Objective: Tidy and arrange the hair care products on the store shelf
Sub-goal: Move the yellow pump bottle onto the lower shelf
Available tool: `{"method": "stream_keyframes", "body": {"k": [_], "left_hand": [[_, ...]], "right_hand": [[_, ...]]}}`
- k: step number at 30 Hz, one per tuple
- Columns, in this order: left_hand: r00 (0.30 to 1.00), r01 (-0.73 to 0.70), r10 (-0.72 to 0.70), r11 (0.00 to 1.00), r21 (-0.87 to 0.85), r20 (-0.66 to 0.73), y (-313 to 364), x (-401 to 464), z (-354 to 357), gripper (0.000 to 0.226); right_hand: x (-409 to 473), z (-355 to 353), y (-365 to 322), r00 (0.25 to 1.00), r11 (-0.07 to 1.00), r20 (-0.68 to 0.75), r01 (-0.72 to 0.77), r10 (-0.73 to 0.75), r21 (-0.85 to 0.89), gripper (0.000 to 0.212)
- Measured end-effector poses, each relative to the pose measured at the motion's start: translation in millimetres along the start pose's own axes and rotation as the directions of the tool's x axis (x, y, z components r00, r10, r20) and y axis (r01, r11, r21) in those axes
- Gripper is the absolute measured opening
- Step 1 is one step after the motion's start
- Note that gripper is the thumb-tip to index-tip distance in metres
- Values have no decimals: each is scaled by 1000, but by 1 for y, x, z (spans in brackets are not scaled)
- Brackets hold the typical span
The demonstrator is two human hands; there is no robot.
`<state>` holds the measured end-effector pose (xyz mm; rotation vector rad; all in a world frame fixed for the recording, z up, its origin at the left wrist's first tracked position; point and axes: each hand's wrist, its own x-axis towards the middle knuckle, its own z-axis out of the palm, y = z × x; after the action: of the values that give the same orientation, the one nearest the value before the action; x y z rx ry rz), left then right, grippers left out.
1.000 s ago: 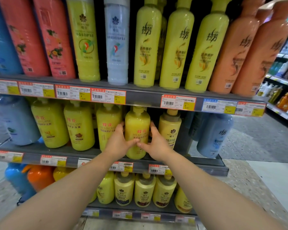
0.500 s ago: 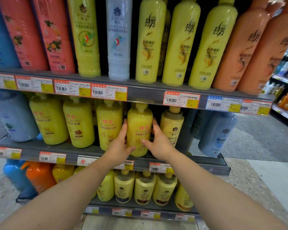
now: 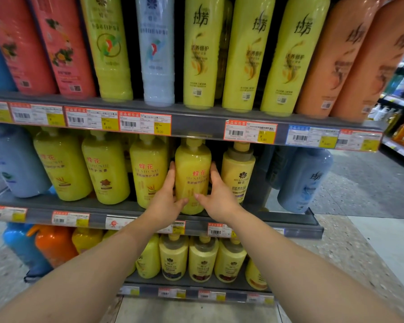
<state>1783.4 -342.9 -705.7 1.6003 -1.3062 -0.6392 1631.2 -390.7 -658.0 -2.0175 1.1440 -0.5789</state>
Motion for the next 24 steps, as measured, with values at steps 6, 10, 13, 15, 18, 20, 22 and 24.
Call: {"method": "stream_keyframes", "body": {"k": [6, 10, 13, 15, 18, 20, 22, 24], "left_hand": [[999, 24, -24, 1000, 6, -24, 4, 1, 2, 107], [1000, 25, -25, 999, -34, 7, 3, 1, 0, 107], [999, 22, -21, 999, -35, 25, 1, 2, -1, 108], [999, 21, -19, 999, -42, 37, 0, 2, -3, 107], [997, 38, -33, 997, -66, 68, 4, 0, -7, 103], [994, 62, -56, 996, -64, 98, 11, -4, -11, 99], [987, 87, -79, 995, -50, 140, 19, -8, -17, 98], [978, 117, -116, 993, 3, 171, 34, -16, -26, 96]], "right_hand": [[2, -1, 3, 1000, 999, 5, 3, -3, 38, 90], [3, -1, 3, 1000, 999, 11, -2, 1, 46, 91], [6, 0, 4, 1000, 999, 12, -4, 3, 48, 92], [7, 2, 4, 1000, 999, 4, -13, 13, 45, 93], [7, 4, 1, 999, 997, 0, -53, 53, 48, 95], [3, 3, -5, 995, 994, 6, -96, 96, 55, 95], [-4, 0, -14, 991, 988, 19, -135, 134, 69, 94], [-12, -7, -26, 986, 983, 37, -166, 164, 72, 92]]}}
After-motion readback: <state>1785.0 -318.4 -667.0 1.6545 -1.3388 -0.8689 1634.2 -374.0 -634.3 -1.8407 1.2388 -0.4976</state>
